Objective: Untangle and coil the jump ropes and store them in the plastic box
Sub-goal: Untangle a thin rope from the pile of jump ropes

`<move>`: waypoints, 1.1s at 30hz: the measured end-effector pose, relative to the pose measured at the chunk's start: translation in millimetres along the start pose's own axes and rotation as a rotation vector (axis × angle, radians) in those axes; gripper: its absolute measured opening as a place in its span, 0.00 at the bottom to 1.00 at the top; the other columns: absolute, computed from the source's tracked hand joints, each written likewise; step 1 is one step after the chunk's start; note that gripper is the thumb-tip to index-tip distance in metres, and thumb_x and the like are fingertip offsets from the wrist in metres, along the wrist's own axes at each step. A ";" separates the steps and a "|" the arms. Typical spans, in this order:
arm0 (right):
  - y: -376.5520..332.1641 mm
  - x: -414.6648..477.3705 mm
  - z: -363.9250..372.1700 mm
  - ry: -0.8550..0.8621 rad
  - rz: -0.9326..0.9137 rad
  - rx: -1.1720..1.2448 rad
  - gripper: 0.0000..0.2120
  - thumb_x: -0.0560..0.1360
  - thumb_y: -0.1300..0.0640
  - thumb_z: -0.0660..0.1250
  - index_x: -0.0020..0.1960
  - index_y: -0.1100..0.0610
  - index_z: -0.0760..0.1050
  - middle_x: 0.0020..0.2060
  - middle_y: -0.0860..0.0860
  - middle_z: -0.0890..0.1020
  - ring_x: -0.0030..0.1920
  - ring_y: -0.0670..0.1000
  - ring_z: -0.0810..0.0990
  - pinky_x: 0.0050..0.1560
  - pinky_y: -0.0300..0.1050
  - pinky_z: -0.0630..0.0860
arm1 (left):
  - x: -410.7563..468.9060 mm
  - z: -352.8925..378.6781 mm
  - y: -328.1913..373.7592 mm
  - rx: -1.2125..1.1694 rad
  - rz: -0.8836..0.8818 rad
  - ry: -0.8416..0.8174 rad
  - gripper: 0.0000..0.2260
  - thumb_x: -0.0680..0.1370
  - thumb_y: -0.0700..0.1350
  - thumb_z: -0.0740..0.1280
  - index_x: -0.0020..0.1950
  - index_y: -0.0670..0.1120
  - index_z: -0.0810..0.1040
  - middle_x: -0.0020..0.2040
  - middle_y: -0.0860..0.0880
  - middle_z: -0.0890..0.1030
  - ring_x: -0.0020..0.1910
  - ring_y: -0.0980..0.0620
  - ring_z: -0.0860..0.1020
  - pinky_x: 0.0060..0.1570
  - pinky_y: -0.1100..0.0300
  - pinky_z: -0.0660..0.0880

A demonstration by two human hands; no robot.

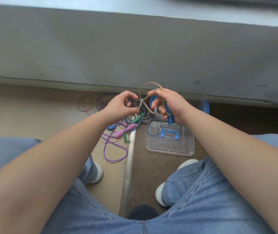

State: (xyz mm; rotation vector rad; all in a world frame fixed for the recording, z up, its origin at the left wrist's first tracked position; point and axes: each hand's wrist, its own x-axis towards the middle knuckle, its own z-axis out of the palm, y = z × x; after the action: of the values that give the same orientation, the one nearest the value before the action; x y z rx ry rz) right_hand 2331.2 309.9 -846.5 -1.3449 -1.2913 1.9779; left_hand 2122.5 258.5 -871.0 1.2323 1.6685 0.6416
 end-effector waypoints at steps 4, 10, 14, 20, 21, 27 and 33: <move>2.9 0.5 -7.2 0.059 0.020 0.094 0.14 0.83 0.55 0.55 0.54 0.57 0.78 0.31 0.53 0.73 0.22 0.48 0.64 0.24 0.37 0.61 | -3.2 -6.2 0.9 0.218 0.063 -0.005 0.22 0.65 0.50 0.81 0.55 0.61 0.76 0.40 0.54 0.73 0.38 0.54 0.73 0.42 0.59 0.72; 7.2 0.9 -14.2 0.084 0.056 -0.104 0.19 0.84 0.48 0.53 0.54 0.57 0.79 0.32 0.54 0.76 0.24 0.48 0.66 0.23 0.39 0.64 | -7.3 -6.0 0.1 0.428 0.199 0.000 0.31 0.64 0.59 0.80 0.63 0.60 0.72 0.57 0.53 0.76 0.55 0.53 0.75 0.52 0.57 0.73; 4.9 -0.1 -6.5 0.071 0.099 -0.199 0.29 0.83 0.37 0.49 0.56 0.56 0.81 0.40 0.55 0.85 0.22 0.48 0.67 0.24 0.38 0.64 | -6.5 -1.2 1.3 0.324 0.151 0.151 0.19 0.73 0.54 0.75 0.62 0.59 0.76 0.50 0.61 0.79 0.50 0.56 0.78 0.50 0.61 0.73; 1.2 -3.3 -7.1 0.011 0.037 -0.149 0.14 0.80 0.50 0.65 0.58 0.59 0.78 0.47 0.54 0.87 0.24 0.48 0.65 0.26 0.38 0.63 | -4.8 3.6 -3.0 0.431 0.127 0.145 0.14 0.69 0.64 0.74 0.49 0.58 0.83 0.44 0.59 0.77 0.45 0.57 0.75 0.44 0.61 0.67; 0.4 -3.4 -7.4 0.003 0.029 -0.187 0.13 0.78 0.53 0.69 0.58 0.60 0.78 0.43 0.54 0.86 0.24 0.49 0.65 0.25 0.38 0.63 | -3.9 4.6 -4.3 0.439 0.121 0.152 0.14 0.67 0.65 0.75 0.47 0.59 0.81 0.46 0.56 0.77 0.47 0.55 0.74 0.45 0.60 0.67; 2.3 -1.0 -10.4 0.010 0.099 -0.893 0.10 0.71 0.57 0.73 0.52 0.54 0.84 0.42 0.49 0.83 0.31 0.47 0.76 0.30 0.39 0.71 | 1.5 5.3 -12.9 0.504 0.050 0.186 0.14 0.68 0.58 0.76 0.42 0.55 0.74 0.47 0.51 0.71 0.46 0.50 0.73 0.46 0.56 0.69; 2.1 -6.2 -7.0 -0.070 0.092 -0.716 0.09 0.80 0.52 0.64 0.49 0.57 0.79 0.33 0.54 0.76 0.26 0.47 0.69 0.27 0.42 0.73 | 3.7 4.6 -19.9 0.451 0.035 0.223 0.07 0.74 0.55 0.72 0.46 0.58 0.75 0.51 0.50 0.71 0.49 0.48 0.75 0.52 0.54 0.73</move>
State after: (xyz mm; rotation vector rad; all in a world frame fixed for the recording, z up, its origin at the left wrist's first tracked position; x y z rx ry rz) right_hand 2340.5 307.5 -846.0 -1.6639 -2.1296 1.6820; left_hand 2117.7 254.2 -890.7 1.5520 2.0574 0.4465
